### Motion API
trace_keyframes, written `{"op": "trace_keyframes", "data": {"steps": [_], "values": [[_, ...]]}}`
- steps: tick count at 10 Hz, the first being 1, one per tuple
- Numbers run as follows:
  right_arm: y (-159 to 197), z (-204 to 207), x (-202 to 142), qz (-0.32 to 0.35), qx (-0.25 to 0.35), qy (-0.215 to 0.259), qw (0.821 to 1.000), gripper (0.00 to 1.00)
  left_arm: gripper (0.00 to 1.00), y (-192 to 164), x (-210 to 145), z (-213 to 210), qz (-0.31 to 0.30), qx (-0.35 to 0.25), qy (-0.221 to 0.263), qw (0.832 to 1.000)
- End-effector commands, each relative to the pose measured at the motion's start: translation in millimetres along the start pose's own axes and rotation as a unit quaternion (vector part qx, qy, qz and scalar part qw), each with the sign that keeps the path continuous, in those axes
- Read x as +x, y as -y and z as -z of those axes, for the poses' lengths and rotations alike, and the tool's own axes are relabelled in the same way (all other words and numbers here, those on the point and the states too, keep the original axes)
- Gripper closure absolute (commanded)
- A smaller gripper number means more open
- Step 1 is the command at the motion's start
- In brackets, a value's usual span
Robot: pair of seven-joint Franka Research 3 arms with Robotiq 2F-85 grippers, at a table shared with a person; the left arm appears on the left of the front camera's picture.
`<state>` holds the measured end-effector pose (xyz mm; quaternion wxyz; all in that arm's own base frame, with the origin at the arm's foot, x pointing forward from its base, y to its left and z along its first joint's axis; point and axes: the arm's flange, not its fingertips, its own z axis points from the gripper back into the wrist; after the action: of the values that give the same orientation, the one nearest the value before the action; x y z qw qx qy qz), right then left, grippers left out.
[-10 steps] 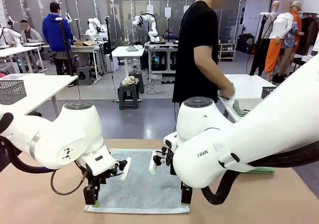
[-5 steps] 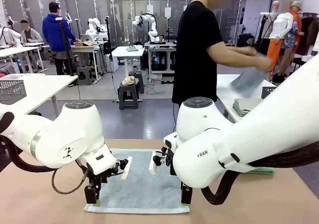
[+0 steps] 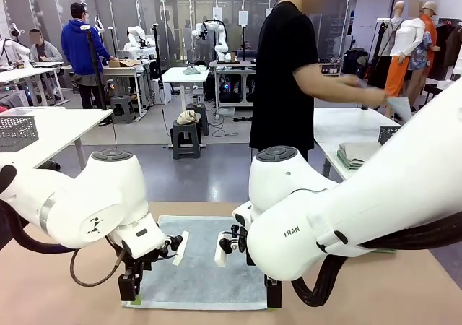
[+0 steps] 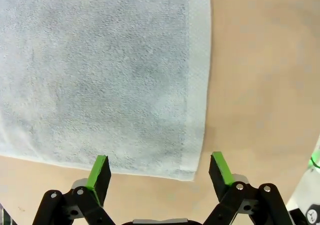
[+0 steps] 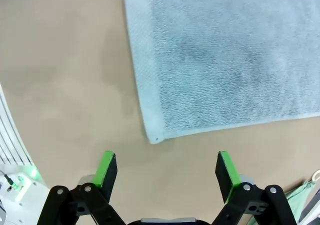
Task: Fold the towels and place them in the basket.
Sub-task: When a person lays out a Towel with hook on the table, fold it in half twice.
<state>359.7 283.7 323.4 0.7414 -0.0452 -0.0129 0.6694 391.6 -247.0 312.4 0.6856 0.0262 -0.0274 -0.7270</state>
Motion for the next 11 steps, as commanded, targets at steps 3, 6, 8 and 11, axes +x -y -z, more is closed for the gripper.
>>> {"op": "trace_keyframes", "data": {"steps": [3,6,8,11], "values": [[-8,5,0,-0.022,0.000,0.009,1.000,0.00,0.00,18,-18,4,-0.001,-0.017,0.009,1.000],[-7,14,-3,-0.029,0.008,0.019,0.999,0.00,0.00,21,-23,9,0.011,-0.023,0.013,1.000],[-8,19,-4,-0.030,0.016,0.026,0.999,0.00,0.00,18,-24,12,0.018,-0.031,0.014,0.999],[-8,24,-5,-0.036,0.022,0.030,0.999,0.00,0.00,17,-24,10,0.018,-0.031,0.012,0.999]]}}
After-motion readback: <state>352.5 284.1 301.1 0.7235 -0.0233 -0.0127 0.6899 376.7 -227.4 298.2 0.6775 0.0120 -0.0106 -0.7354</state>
